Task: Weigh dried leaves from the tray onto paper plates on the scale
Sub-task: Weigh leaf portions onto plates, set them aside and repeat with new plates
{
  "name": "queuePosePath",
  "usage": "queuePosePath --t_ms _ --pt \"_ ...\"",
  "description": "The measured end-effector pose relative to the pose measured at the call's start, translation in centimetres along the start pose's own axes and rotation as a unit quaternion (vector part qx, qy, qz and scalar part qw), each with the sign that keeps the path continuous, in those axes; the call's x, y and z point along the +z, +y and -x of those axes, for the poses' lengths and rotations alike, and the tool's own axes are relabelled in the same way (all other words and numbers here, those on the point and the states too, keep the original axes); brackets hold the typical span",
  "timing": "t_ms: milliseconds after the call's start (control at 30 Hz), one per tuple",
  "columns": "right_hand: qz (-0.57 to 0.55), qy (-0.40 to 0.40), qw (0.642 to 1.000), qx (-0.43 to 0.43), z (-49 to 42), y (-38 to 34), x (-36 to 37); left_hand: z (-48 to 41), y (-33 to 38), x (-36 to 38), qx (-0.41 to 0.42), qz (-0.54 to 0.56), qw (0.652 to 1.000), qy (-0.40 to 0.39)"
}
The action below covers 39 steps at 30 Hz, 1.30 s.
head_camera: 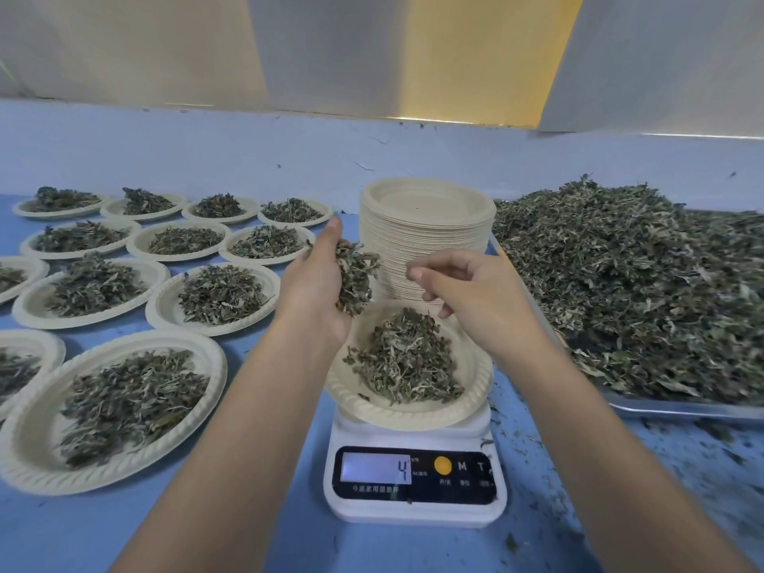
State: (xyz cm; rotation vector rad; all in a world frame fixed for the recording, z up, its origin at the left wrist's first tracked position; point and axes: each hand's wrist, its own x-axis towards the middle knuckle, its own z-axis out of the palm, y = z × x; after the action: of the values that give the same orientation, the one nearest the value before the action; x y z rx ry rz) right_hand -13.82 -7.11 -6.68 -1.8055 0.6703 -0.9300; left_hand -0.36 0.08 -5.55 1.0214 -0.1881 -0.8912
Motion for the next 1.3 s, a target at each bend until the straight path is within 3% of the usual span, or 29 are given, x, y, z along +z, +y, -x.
queuePosePath --t_ms 167,333,700,900,1300 --pt "-0.075 -0.004 0.996 -0.041 0.3 -0.6 0.8 0.2 -0.6 0.5 -0.023 -0.034 0.999 -0.023" --pt "-0.078 -0.026 0.995 -0.056 0.4 -0.3 1.4 1.0 -0.9 0.9 -0.017 -0.033 0.999 -0.040" --pt "-0.099 -0.059 0.991 -0.074 0.7 -0.9 1.9 1.6 -1.2 1.4 0.041 -0.062 0.997 -0.006" --pt "-0.100 -0.042 0.990 -0.087 0.8 -1.1 2.1 1.2 -1.7 1.4 0.141 -0.138 0.980 -0.020" --pt "-0.076 0.012 0.994 -0.083 0.9 -0.8 2.5 1.3 -1.8 1.5 0.146 -0.166 0.975 -0.027"
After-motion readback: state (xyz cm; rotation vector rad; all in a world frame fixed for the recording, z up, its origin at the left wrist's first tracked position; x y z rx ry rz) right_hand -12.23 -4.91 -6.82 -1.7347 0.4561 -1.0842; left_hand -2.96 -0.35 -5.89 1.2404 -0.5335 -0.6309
